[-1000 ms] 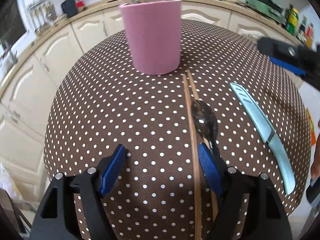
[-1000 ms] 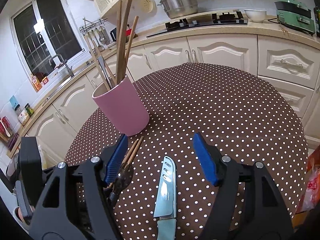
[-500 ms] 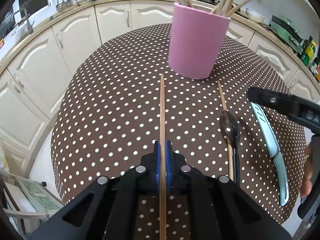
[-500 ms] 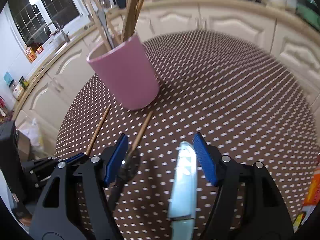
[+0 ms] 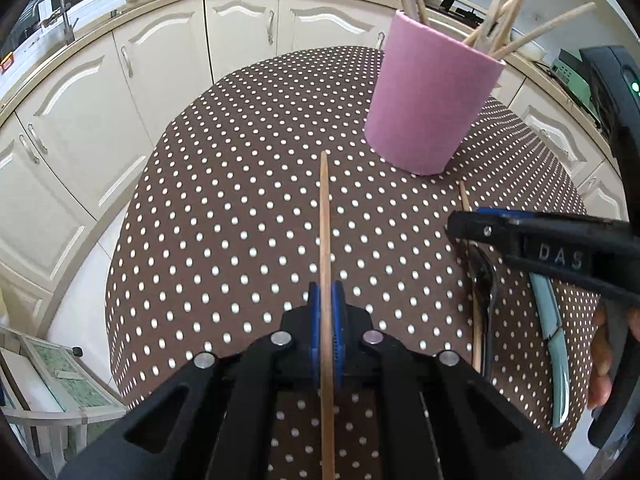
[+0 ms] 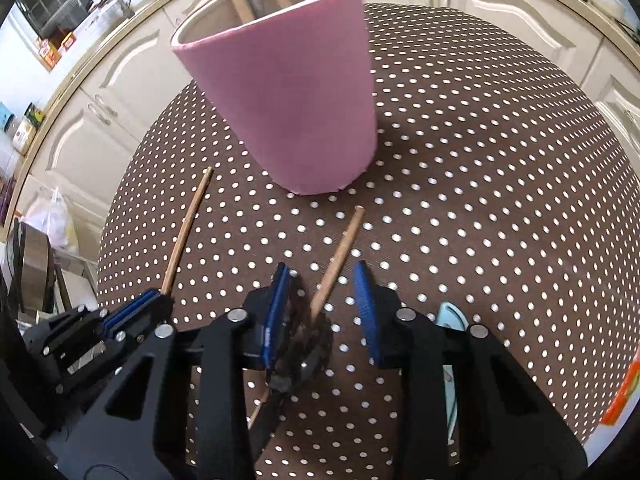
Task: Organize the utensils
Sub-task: 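Close left gripper on a chopstick while right gripper grasps another chopstick, then raise both chopsticks over the pink cup and open both grippers to drop them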
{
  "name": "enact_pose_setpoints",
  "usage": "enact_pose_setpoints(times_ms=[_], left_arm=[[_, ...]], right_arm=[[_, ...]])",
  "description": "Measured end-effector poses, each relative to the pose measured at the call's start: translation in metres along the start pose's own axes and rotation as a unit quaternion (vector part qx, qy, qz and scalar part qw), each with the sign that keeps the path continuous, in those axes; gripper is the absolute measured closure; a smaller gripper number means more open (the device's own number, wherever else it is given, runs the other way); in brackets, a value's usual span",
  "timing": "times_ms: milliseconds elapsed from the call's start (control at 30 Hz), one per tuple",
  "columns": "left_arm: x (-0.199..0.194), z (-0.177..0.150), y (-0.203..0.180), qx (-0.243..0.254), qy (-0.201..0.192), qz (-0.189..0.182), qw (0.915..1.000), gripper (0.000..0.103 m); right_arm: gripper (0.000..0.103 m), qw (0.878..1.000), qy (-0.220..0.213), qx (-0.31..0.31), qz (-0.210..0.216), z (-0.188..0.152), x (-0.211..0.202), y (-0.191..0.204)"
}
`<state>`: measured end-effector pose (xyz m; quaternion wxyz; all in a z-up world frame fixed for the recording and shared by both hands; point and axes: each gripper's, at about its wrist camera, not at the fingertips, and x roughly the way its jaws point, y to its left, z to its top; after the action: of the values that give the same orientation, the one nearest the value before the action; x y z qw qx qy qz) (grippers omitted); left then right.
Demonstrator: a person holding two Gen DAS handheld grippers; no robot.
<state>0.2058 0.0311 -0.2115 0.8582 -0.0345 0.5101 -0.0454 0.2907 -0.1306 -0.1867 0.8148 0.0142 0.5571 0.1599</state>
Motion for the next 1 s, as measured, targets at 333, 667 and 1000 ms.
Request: enact_pose_setpoints(times_ms=[333,667,1000], left_arm=[[0.015,0.028,0.006,-0.008,0.008,-0.007,0.9999,0.097],[-0.008,0.024,0.011,-0.029,-0.051,-0.041,0.9974,0.098],[-0.065,0.020,-0.003,-0.024,-0.160,-0.082,0.9834,0.098]], right_arm=[[0.094,0.999,-0.014,0.003,0.031,0.010,0.011,0.008],[0.097,0.990,-0.104,-0.009,0.089,0.009,-0.032,0.011],[0.097,0.976,-0.184,-0.026,0.110,-0.003,-0.085,0.002]])
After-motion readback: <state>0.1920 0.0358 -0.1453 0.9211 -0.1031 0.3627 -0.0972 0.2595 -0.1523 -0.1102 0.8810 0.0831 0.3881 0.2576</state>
